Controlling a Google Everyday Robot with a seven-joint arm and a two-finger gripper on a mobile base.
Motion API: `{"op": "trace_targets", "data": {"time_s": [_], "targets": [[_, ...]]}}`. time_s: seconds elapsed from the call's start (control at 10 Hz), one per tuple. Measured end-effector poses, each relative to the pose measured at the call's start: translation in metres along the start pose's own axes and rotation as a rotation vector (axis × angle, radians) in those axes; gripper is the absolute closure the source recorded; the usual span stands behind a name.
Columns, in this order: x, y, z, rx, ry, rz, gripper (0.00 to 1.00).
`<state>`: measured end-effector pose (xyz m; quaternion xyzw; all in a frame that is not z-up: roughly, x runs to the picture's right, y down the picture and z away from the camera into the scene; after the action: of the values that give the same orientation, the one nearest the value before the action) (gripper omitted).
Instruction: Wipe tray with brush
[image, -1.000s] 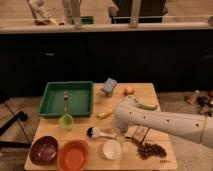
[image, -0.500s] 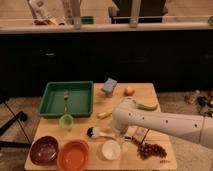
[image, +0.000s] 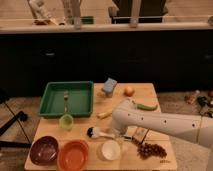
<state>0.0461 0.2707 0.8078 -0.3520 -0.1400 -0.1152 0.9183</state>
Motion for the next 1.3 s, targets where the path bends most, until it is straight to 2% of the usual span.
{"op": "trace_targets", "data": {"time_s": [0.2, 0.3, 0.6, 1.0, 1.1, 1.3], "targets": [[0.004, -0.003, 0.004, 0.0, -0.006, 0.001, 0.2], [0.006, -0.004, 0.007, 0.0, -0.01, 0.001, 0.25], [0.01, -0.004, 0.012, 0.009, -0.03, 0.003, 0.52], [0.011, -0.003, 0.003, 0.003, -0.026, -0.001, 0.94], [0.013, -0.001, 0.002, -0.001, -0.024, 0.0, 0.99], [0.014, 0.0, 0.002, -0.003, -0.023, 0.002, 1.0]]}}
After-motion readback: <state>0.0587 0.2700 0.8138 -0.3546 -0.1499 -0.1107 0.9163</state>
